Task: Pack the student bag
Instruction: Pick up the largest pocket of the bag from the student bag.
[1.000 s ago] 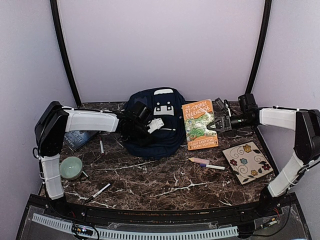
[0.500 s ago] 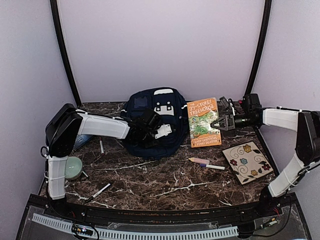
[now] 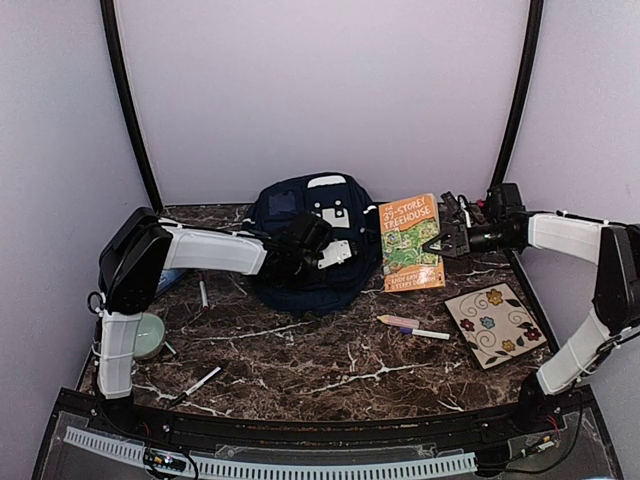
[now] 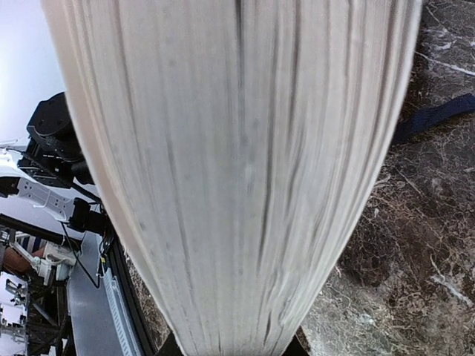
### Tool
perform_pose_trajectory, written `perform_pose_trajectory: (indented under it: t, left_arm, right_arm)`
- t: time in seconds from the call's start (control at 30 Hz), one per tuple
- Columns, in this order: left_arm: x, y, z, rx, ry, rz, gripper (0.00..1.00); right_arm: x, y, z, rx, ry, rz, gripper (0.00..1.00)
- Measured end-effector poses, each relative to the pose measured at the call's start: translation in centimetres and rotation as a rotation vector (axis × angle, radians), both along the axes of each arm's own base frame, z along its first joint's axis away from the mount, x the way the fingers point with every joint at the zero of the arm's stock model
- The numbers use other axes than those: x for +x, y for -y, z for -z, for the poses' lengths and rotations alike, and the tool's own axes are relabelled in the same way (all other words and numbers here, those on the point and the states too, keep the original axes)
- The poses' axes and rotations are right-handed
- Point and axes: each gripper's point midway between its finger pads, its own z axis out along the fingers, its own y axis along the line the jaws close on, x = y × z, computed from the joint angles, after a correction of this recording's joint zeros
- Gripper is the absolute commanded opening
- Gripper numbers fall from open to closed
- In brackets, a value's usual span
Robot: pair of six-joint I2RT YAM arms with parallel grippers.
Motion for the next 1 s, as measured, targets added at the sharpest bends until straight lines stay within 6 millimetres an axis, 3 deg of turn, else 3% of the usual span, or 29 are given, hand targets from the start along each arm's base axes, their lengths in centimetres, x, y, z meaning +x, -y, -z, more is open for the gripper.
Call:
perform_pose_trajectory:
  t: [0.3, 0.5, 0.77, 0.9, 1.0]
  left_arm:
    - [0.6, 0.9, -3.1, -0.091, -0.006, -0.015, 0.00]
    - [1.6, 1.7, -7.0, -0.157, 0.030, -0.025, 0.00]
    - [2.5, 2.2, -10.0, -0.201, 0.057, -0.025, 0.00]
    - [3.1, 1.8, -11.1, -0.211, 0.061, -0.033, 0.00]
    - [3.5, 1.5, -11.7, -0.215, 0.062, -0.037, 0.00]
  right_arm:
    - [1.6, -0.2, -4.4, 0.023, -0.072, 0.032, 0.00]
    - [1.1, -0.8, -4.9, 0.049, -0.155, 0.018, 0.00]
    - [-3.2, -3.1, -0.1, 0.011, -0.304, -0.072, 0.00]
    - [-5.7, -3.6, 3.6, -0.026, -0.401, -0.124, 0.00]
    - [-7.0, -3.6, 4.9, -0.042, -0.430, -0.152, 0.00]
